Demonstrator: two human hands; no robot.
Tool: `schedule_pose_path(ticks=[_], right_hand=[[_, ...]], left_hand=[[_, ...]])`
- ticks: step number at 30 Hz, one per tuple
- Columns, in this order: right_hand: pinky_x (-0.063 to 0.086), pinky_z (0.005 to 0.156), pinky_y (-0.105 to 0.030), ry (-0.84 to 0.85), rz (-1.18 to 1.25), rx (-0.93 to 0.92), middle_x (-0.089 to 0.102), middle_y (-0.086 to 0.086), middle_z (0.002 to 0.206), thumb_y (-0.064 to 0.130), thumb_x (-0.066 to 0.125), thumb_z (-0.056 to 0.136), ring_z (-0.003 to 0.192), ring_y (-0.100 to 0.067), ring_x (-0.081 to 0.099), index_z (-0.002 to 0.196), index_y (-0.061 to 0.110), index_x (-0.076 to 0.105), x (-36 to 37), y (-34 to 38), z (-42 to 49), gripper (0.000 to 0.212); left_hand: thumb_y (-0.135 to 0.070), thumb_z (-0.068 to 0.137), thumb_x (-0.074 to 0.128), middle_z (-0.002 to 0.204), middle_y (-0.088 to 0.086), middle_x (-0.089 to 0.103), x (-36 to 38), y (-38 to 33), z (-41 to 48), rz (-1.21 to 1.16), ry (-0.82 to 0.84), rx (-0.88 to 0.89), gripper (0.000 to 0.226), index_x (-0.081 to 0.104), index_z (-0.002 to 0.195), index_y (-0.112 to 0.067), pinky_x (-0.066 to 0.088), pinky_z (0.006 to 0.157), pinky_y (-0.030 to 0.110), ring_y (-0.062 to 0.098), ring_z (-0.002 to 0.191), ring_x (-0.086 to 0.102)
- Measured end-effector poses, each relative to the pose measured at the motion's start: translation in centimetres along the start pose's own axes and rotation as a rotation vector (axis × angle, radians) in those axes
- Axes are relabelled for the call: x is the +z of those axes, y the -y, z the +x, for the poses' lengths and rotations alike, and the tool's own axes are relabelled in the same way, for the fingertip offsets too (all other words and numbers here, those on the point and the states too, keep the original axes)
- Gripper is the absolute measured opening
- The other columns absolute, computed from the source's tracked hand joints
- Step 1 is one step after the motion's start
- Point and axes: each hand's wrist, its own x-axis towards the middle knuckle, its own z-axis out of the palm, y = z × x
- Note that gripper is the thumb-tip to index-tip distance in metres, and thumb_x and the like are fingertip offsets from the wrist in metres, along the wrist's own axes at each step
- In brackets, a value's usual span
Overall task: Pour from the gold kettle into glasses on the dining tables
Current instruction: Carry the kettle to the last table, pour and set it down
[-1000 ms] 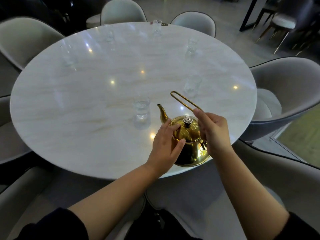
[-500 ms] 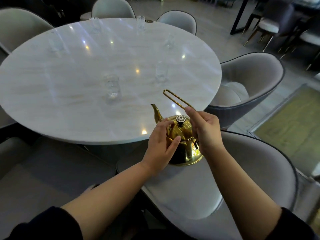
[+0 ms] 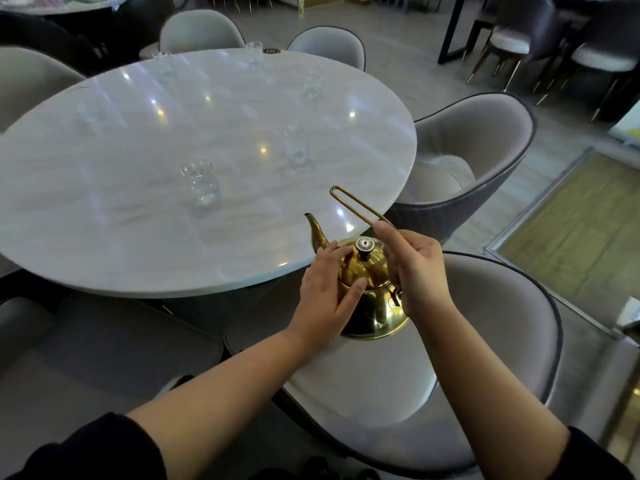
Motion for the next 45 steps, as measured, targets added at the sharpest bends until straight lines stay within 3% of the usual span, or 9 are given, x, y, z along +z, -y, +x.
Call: schedule_pose_path(ticks=[10,17,21,32,38,42,45], right_hand=[[0.027,0.039,-0.017,0.070,0.020,0.000,0.031,0.006,0.041,0.023,0.064,0.089,0.037,-0.005,0.026,0.050,0.013,0.041,-4.7,0.5,2.5,0.046],[0.029,0.040,-0.014,0.286,0.023,0.006,0.033,0.010,0.038,0.019,0.064,0.089,0.035,-0.003,0.028,0.041,0.023,0.044,-11.0,1.6,6.8,0.052],[0.029,0.039,-0.013,0.386,0.022,0.003,0.034,0.012,0.037,0.017,0.063,0.089,0.033,-0.001,0.029,0.046,0.016,0.042,-14.2,2.1,8.8,0.048],[0.029,0.040,-0.015,0.425,-0.019,0.013,0.033,0.011,0.039,0.022,0.064,0.089,0.036,-0.003,0.028,0.052,0.010,0.043,-17.7,1.9,11.6,0.044],[0.027,0.040,-0.018,0.417,-0.002,0.027,0.031,0.007,0.041,0.026,0.065,0.088,0.037,-0.005,0.026,0.053,0.010,0.043,-18.1,1.8,13.2,0.044],[0.028,0.040,-0.018,0.451,0.006,0.024,0.031,0.008,0.040,0.026,0.065,0.088,0.037,-0.005,0.026,0.051,0.012,0.042,-18.9,2.0,15.7,0.045],[0.029,0.040,-0.017,0.504,0.003,0.028,0.031,0.008,0.041,0.025,0.064,0.088,0.037,-0.004,0.027,0.050,0.014,0.041,-20.3,2.3,18.6,0.046]], left_hand=[[-0.050,0.091,0.044,0.151,-0.008,0.025,4.0,-2.5,1.8,0.057,-0.064,-0.035,0.048,0.023,0.134,-0.044,0.025,0.112,0.052,0.013,0.141,0.022],[-0.055,0.089,0.042,0.150,-0.011,0.025,10.9,-5.9,3.9,0.028,-0.255,-0.132,0.048,0.022,0.133,-0.050,0.025,0.112,0.052,0.010,0.141,0.021],[-0.053,0.089,0.044,0.149,-0.011,0.025,14.2,-7.7,5.3,0.003,-0.331,-0.184,0.051,0.023,0.135,-0.045,0.025,0.111,0.054,0.012,0.140,0.022],[-0.049,0.089,0.045,0.151,-0.009,0.021,17.0,-10.0,7.2,0.092,-0.326,-0.253,0.051,0.026,0.135,-0.039,0.018,0.114,0.054,0.009,0.139,0.019],[-0.050,0.088,0.047,0.146,-0.012,0.026,16.8,-10.1,8.7,0.103,-0.307,-0.237,0.051,0.027,0.133,-0.035,0.022,0.112,0.054,-0.001,0.127,0.024],[-0.057,0.085,0.046,0.134,-0.025,0.028,17.4,-10.3,11.1,0.090,-0.334,-0.261,0.058,0.026,0.135,-0.034,0.027,0.111,0.053,0.007,0.129,0.031],[-0.060,0.083,0.044,0.142,-0.018,0.028,19.3,-10.6,13.4,0.087,-0.383,-0.262,0.055,0.026,0.131,-0.041,0.028,0.111,0.050,0.011,0.133,0.029]])
